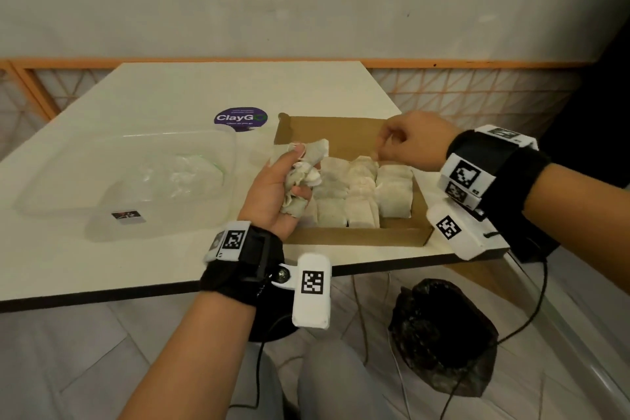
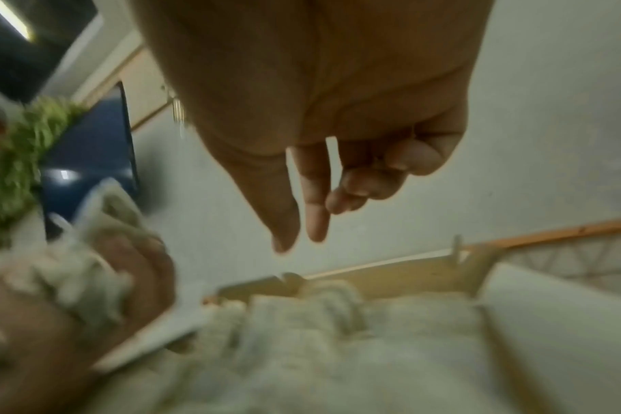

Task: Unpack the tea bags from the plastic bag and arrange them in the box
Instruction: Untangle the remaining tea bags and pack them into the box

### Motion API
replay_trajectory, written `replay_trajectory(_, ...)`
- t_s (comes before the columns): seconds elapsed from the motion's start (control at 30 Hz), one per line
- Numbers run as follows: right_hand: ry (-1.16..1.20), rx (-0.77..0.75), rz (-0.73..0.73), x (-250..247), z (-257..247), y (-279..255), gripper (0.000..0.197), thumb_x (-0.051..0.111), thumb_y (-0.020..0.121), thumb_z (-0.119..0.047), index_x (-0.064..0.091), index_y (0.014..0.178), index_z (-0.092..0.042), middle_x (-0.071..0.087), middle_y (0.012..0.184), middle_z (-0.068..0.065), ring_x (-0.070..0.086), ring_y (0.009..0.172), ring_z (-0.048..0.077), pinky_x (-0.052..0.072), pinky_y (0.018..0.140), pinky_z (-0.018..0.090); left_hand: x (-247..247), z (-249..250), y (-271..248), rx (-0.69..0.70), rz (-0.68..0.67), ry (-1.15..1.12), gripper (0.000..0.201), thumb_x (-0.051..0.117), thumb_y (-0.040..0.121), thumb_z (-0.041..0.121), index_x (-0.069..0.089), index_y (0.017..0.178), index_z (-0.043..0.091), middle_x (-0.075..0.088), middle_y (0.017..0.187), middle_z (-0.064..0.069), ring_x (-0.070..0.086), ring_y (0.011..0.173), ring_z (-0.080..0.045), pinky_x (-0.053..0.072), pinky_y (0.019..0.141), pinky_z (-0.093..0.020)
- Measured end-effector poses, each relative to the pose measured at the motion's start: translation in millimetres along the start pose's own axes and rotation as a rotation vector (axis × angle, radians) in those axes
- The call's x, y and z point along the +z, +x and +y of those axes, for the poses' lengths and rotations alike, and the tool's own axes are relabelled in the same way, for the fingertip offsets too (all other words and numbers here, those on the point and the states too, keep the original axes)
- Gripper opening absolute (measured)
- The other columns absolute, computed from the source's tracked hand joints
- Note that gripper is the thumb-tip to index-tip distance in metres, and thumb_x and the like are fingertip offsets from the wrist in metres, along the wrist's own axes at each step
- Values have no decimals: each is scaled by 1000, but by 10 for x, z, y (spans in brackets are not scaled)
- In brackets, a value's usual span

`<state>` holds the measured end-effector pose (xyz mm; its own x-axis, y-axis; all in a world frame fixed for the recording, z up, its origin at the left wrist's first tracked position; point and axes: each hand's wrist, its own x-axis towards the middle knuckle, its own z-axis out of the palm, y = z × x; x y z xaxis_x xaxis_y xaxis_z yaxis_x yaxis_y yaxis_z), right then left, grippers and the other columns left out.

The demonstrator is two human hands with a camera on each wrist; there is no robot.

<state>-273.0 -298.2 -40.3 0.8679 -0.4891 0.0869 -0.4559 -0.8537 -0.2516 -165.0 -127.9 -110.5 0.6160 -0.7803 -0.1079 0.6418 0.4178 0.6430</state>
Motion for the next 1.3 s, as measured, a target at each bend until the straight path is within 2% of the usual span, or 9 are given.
replay_trajectory(0.17, 594, 2, -209, 80, -487, -169, 39, 62, 77, -52, 61, 92, -16, 65, 81, 0, 61, 72, 12, 49, 67, 28, 1, -36, 8, 50, 12, 111, 17, 54, 93, 14, 51, 109, 8, 58, 83, -4, 53, 50, -3, 32, 33, -10)
replay_trajectory(0.37, 783, -44, -61, 162, -531, -76, 11, 74, 77, -19, 63, 78, -17, 58, 71, -4, 55, 67, 9, 44, 63, 20, -19, -36, -5, 62, -9, 139, 37, 53, 94, 24, 51, 125, 3, 58, 79, -6, 54, 53, -3, 33, 34, -10)
replay_trajectory(0.6, 1359, 146, -103, 187, -371, -16, 12, 65, 82, -5, 55, 79, -11, 61, 77, 6, 56, 55, 11, 48, 49, 18, -49, -48, 25, 77, -16, 243, 29, 61, 84, 39, 56, 93, 12, 59, 80, -7, 55, 56, -5, 33, 36, -10)
replay_trajectory(0.77, 1101, 13, -219, 190, -378, 5, 25, 68, 78, 1, 62, 93, -18, 59, 80, 8, 52, 65, 15, 42, 55, 22, -36, -55, 25, 48, -1, 263, 44, 63, 85, 41, 62, 109, 4, 60, 82, -4, 49, 54, -3, 32, 35, -10)
replay_trajectory(0.87, 956, -16, -268, 178, -404, -6, 39, 70, 76, -1, 56, 107, -20, 60, 76, 4, 53, 65, 16, 45, 57, 22, 3, -59, -15, 20, 7, 265, 49, 64, 89, 25, 55, 126, -6, 59, 88, -7, 49, 47, -2, 31, 34, -10)
replay_trajectory(1.03, 636, -152, 112, 239, -415, -176, 40, 76, 74, -23, 49, 103, -22, 53, 91, -3, 50, 73, 5, 43, 65, 15, 33, -36, -27, 8, 45, 238, 35, 61, 89, 15, 56, 116, -6, 57, 89, -10, 51, 45, -2, 31, 33, -10)
replay_trajectory(1.13, 328, -381, 137, 335, -405, -317, 40, 77, 71, -34, 51, 101, -28, 46, 98, -10, 41, 84, -2, 36, 74, 12, 39, -28, -32, -4, 45, 213, 35, 61, 89, 17, 56, 118, -2, 57, 93, -11, 54, 50, -4, 32, 34, -11)
replay_trajectory(1.23, 186, -429, 165, 404, -378, -301, 35, 75, 74, -32, 58, 102, -20, 43, 98, -8, 38, 94, 6, 34, 81, 21, 46, -39, -37, -1, 38, 226, 40, 59, 90, 18, 53, 124, -3, 59, 94, -10, 56, 52, -3, 33, 34, -11)
replay_trajectory(1.3, 205, -416, 219, 394, -380, -270, 22, 73, 77, -27, 62, 94, -18, 46, 92, -7, 40, 88, 7, 33, 74, 19, 49, -37, -36, -2, 44, 238, 35, 59, 90, 20, 55, 119, 1, 59, 91, -9, 55, 51, -3, 32, 33, -11)
